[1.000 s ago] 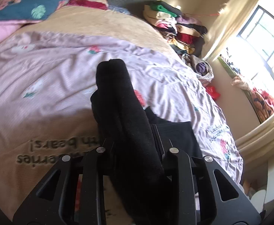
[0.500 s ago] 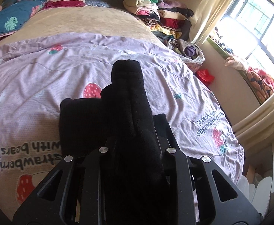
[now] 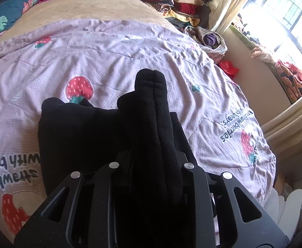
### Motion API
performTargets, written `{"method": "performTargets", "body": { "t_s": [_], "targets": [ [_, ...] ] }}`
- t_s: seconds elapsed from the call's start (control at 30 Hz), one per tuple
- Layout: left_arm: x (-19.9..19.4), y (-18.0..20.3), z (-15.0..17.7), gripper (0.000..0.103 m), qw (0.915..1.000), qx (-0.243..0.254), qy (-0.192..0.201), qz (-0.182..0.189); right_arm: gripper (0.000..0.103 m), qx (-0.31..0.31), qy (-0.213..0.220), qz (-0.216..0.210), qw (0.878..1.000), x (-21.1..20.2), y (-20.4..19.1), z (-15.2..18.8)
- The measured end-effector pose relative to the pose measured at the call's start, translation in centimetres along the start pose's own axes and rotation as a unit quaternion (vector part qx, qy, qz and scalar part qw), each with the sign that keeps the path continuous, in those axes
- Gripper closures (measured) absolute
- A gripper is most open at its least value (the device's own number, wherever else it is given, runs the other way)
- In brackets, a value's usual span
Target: Fold small clothes
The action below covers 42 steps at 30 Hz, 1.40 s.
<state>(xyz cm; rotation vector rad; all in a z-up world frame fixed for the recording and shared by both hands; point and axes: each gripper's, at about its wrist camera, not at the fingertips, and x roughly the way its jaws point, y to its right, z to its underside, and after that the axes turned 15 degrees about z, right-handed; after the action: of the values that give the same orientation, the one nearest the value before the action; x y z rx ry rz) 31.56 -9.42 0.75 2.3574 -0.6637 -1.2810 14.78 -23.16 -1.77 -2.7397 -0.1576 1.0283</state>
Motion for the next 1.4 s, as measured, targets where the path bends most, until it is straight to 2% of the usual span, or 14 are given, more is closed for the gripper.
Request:
{"method": "performTargets", "body": {
  "t_s": [0.17,0.37,0.6,0.73,0.9,1.0,1.07,1.17,1.23,1.3,1.4],
  "targets": [
    [1.8,0.2,0.1,0.083,0.9999,-0.002,-0.015,-0.002,0.096,0.041,-0.034,-0.012,0.998,1.0,1.5,0.3],
    [3.5,0.7,0.4,0.078,0.9994,0.009,-0.031,-0.013,0.095,0.102,-0.079,-0.036,0.991,2.0,3.5,0.8],
    [5.1,1.1,0.4,0.062,0.9989,0.012,-0.04,-0.02,0.092,0.146,-0.109,-0.05,0.982,2.8,4.8,1.3],
    [5.3,1.4,0.3,0.043,0.9993,0.011,-0.035,0.002,0.091,0.172,-0.125,-0.058,0.975,3.3,5.9,1.6],
    [4.2,1.9,-0.1,0.04,0.9993,0.013,-0.02,0.028,0.086,0.19,-0.131,-0.063,0.971,3.2,6.6,1.6],
    [1.4,2.0,-0.1,0.035,0.9989,0.025,0.014,0.037,0.073,0.173,-0.125,-0.059,0.975,2.6,6.3,1.2],
    [-0.9,1.4,0.6,0.032,0.9983,0.033,0.037,0.032,0.053,0.16,-0.116,-0.064,0.978,2.1,6.4,0.8],
    [-3.7,-0.3,2.3,0.03,0.9974,0.036,0.063,0.002,0.037,0.15,-0.098,-0.065,0.982,1.4,6.4,0.1],
    [-4.5,-1.5,3.7,0.03,0.9965,0.039,0.068,-0.028,0.03,0.143,-0.096,-0.071,0.982,1.6,6.4,-0.7],
    [-4.9,-2.7,5.2,0.03,0.9957,0.035,0.068,-0.053,0.029,0.128,-0.102,-0.077,0.983,2.3,6.3,-1.5],
    [-4.9,-4.2,7.2,0.03,0.9962,0.026,0.06,-0.057,0.029,0.11,-0.099,-0.068,0.987,3.0,6.4,-2.8]
  ]
}}
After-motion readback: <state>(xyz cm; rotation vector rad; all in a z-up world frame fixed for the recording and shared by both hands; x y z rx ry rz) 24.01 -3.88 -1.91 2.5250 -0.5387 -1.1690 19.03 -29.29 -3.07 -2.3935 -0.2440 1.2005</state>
